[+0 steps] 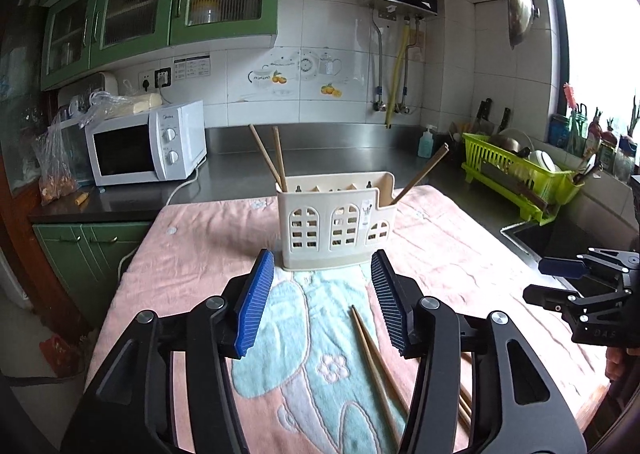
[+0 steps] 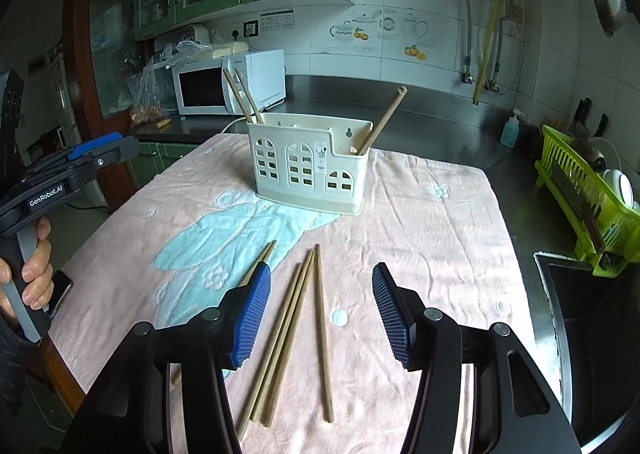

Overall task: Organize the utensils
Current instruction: 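Move both open tools back down to the remaining chopsticks, then close the left gripper on a chopstick while the right gripper grasps another chopstick, then lift the left chopstick over the white holder while the right tool carries its chopstick there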

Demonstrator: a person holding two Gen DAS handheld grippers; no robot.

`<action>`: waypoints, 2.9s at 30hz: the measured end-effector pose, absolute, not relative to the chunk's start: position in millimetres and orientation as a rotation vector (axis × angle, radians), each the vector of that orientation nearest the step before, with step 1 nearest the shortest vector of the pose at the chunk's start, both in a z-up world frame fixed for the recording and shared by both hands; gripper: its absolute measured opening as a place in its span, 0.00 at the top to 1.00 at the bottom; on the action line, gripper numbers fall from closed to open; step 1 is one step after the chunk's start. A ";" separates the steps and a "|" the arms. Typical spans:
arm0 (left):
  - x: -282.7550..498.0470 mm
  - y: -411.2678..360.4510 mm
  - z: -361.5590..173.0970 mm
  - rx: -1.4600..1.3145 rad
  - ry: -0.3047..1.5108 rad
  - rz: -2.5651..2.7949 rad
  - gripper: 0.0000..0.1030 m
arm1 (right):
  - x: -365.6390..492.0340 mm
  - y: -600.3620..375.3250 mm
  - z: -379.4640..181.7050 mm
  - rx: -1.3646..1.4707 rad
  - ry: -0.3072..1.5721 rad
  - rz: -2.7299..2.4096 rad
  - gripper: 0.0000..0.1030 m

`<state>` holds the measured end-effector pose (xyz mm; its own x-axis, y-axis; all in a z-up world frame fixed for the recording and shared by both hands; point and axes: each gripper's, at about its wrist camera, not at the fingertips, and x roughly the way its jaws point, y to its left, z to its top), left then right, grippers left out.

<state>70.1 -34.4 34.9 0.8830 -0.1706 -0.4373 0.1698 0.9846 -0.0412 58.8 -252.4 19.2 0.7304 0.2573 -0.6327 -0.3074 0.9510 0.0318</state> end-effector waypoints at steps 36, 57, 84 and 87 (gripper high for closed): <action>52.6 -87.4 -120.2 0.027 0.863 -0.313 0.85 | 51.9 -265.4 -114.2 -0.107 0.918 0.252 0.74; 57.5 -90.8 -119.9 0.023 0.906 -0.292 0.93 | 46.4 -262.1 -97.4 -0.126 0.865 0.255 0.92; 103.3 -42.7 17.6 -0.042 0.577 -0.285 0.95 | 89.4 -265.4 89.7 -0.039 0.569 0.402 0.94; 115.0 -41.9 30.4 -0.033 0.563 -0.290 0.95 | 105.1 -267.9 108.5 -0.033 0.570 0.419 0.94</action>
